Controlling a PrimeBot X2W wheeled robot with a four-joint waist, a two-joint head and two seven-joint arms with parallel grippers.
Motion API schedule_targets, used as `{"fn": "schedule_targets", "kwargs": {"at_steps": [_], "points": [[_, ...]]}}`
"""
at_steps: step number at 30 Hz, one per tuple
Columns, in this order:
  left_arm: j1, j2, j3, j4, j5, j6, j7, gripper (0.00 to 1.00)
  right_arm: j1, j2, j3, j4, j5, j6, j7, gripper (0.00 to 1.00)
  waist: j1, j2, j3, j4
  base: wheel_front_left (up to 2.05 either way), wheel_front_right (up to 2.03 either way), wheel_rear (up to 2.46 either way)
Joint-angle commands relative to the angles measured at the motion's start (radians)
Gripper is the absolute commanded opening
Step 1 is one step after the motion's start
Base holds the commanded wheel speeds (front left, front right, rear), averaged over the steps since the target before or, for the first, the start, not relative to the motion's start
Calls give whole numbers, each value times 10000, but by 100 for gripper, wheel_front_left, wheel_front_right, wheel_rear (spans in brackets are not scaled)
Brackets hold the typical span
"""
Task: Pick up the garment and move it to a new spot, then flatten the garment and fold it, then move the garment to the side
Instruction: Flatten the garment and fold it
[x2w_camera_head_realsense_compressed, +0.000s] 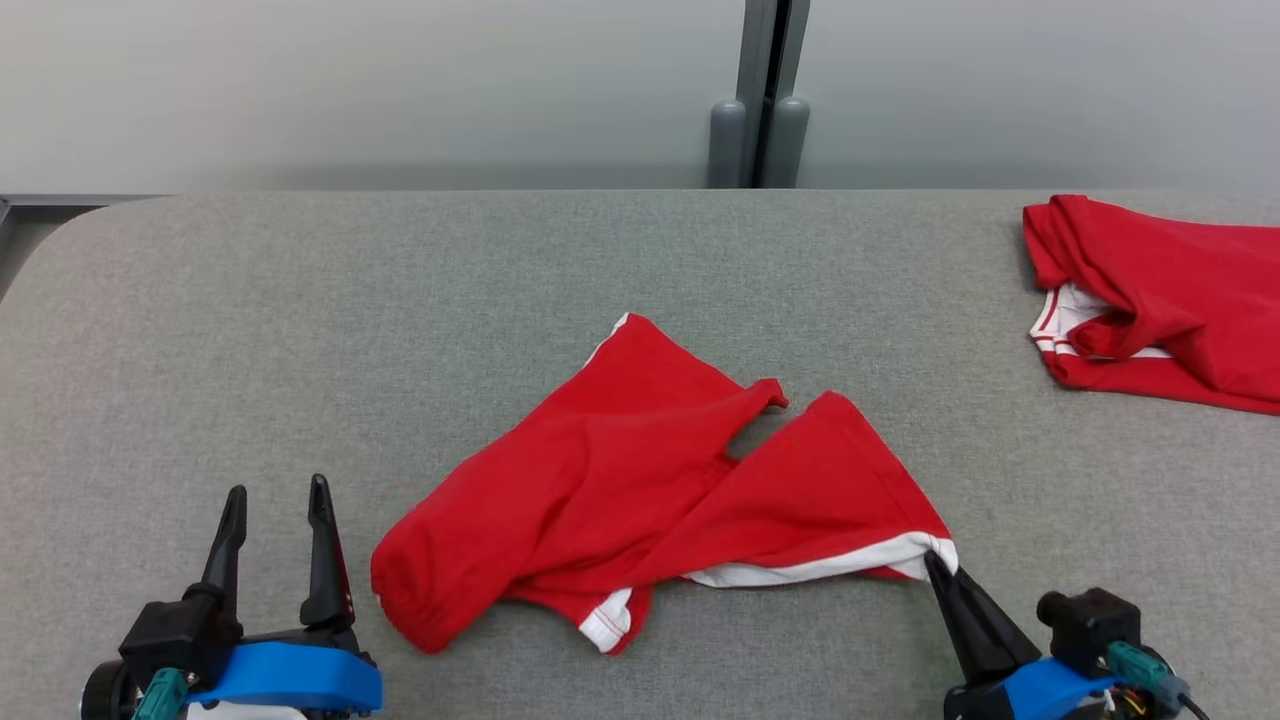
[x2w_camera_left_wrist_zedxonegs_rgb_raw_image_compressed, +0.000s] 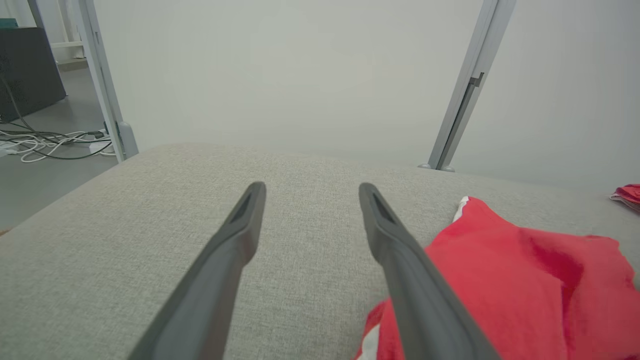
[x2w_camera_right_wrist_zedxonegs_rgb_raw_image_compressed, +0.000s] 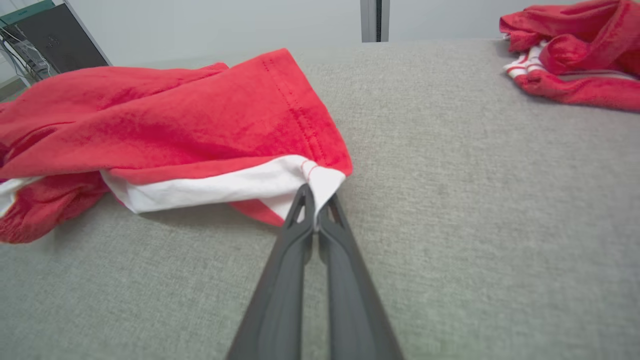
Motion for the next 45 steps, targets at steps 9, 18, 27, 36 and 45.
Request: {"fn": "schedule_targets", "kwargs": {"at_steps": [9, 18, 27, 36, 45], "points": [[143, -7, 54, 67, 97, -86, -45, 100, 691, 205, -500, -1066, -149, 2, 3, 100, 1, -1, -174, -110, 0, 0, 0], [554, -12, 336, 11, 304, -146, -45, 100, 781, 925, -1350, -2154, -593, 2, -37, 100, 1, -1, -561, 21, 0, 0, 0], [846, -12, 283, -16, 482, -46, -45, 100, 1222, 1311, -2073, -2556, -913, 2, -39, 100, 1, -1, -807, 206, 0, 0, 0], [1150, -10, 283, -115, 607, 64, -43, 100, 1569, 1366, -2437, -2494, -1119, 2, -40, 100, 1, -1, -1050, 227, 0, 0, 0], [1111, 7, 362, -24, 657, -17, -43, 100, 1601, 1366, -2306, -2342, -983, 2, -41, 100, 1, -1, -1100, 208, 0, 0, 0]]}}
